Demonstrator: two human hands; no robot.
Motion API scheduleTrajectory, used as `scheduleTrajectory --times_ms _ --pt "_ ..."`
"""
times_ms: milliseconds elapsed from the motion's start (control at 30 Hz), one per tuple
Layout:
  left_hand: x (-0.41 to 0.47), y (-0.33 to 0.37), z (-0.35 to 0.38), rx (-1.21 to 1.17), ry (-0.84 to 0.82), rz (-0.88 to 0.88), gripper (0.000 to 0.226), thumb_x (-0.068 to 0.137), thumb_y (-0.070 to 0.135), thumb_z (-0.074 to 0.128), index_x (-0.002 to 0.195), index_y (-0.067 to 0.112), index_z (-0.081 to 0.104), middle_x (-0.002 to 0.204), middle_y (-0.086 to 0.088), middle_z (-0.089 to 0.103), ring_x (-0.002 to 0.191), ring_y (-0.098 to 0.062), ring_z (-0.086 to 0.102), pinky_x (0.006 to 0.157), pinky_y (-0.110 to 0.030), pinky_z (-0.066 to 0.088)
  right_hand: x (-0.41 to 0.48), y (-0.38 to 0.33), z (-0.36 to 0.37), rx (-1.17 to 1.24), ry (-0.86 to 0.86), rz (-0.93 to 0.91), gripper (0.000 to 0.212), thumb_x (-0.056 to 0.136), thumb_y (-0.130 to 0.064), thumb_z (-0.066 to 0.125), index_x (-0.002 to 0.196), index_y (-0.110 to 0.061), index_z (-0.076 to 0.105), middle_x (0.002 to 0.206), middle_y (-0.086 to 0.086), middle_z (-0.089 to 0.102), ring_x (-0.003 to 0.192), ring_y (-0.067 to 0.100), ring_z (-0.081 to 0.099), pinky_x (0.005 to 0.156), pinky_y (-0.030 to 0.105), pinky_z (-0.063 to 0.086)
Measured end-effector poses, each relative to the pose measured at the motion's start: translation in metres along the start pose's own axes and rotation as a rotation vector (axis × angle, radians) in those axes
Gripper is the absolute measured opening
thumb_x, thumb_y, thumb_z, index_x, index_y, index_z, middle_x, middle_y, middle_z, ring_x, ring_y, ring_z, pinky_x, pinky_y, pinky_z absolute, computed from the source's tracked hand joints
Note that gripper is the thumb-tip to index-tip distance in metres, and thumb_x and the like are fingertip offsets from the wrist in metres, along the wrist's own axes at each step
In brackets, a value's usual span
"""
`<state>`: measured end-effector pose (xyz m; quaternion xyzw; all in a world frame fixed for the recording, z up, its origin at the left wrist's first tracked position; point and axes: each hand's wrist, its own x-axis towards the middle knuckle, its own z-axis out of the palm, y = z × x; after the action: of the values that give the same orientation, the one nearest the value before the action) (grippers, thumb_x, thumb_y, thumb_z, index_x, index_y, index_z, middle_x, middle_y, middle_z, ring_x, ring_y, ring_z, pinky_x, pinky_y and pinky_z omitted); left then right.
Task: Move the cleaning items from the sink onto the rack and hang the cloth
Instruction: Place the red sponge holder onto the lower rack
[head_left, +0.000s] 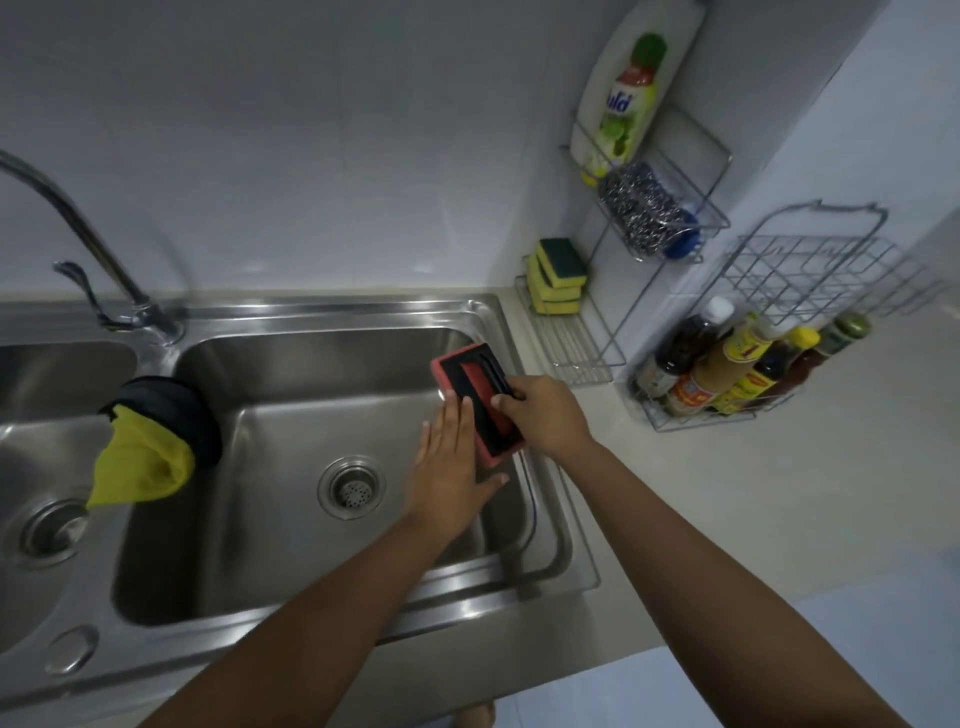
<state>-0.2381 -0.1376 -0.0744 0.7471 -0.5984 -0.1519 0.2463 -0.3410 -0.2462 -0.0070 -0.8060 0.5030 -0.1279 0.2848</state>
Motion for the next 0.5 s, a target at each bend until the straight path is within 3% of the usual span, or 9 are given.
scheduleTrajectory --times_ms 333,500 --pt "0.078 0.053 0.019 0.046 -0.033 0.184 0.084 0.094 0.045 0.046 0.151 0.01 -0.004 0.161 -0.012 -0.006 0.149 -0.021 -0.006 0.119 -0.036 -0.005 0.032 0.042 -0.064 -0.091 0.125 0.091 0.025 0.093 -0.03 0.055 0.104 -0.014 0.07 0.093 0.012 0.073 0.086 0.028 0.067 0.069 0.034 0.052" --pt "0.111 0.071 0.027 0.045 -0.091 0.256 0.076 0.096 0.041 0.044 0.152 0.009 0.004 0.16 -0.016 0.0 0.149 -0.024 0.006 0.12 -0.037 0.002 0.055 0.06 -0.08 -0.146 0.176 0.127 0.028 0.094 -0.029 0.052 0.112 -0.012 0.067 0.098 0.015 0.071 0.091 0.031 0.066 0.069 0.03 0.047"
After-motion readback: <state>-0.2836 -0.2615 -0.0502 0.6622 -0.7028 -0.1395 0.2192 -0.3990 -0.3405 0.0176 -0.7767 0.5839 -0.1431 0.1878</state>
